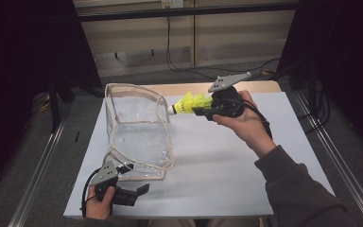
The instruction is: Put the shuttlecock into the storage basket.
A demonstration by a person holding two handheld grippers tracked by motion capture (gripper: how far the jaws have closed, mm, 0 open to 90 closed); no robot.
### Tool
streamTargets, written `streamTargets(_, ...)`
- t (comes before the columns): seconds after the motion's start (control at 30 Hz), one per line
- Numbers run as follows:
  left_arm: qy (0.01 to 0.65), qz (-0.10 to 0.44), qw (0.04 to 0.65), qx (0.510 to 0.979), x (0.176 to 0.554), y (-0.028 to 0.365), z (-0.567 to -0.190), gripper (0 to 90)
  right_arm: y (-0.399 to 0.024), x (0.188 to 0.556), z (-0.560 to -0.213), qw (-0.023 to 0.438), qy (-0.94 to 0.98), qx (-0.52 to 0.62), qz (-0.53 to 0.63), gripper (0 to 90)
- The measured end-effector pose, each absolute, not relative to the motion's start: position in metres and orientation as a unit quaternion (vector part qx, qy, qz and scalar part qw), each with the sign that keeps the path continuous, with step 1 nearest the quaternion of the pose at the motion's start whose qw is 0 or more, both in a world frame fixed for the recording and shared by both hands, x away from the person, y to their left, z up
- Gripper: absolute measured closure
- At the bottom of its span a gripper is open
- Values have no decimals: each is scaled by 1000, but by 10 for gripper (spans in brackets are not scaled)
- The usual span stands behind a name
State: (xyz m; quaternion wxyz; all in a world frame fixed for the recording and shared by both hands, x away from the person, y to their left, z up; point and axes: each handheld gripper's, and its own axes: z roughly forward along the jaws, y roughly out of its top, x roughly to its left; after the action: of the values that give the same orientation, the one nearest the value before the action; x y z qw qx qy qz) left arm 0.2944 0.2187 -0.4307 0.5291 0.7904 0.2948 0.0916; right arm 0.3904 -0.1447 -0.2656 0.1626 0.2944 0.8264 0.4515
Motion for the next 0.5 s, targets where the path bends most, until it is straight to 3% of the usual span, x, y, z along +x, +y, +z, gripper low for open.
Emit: streamTargets(0.5,291,87,530,792,295,220,-431,31,-125,392,-259,156,833,278,453,782)
